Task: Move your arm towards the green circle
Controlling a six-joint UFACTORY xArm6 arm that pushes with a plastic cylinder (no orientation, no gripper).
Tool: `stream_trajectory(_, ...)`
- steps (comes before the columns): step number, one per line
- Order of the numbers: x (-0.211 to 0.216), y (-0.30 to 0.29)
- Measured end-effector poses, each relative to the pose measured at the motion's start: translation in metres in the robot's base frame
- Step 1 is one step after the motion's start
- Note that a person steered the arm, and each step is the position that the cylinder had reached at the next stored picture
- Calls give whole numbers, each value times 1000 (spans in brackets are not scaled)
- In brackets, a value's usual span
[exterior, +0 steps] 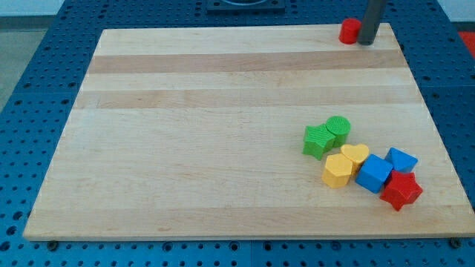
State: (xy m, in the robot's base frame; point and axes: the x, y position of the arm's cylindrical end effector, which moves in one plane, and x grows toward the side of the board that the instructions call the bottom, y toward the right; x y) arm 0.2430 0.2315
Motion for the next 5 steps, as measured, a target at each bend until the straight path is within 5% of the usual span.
stream_trajectory(3,55,4)
stream_trajectory(5,111,-74)
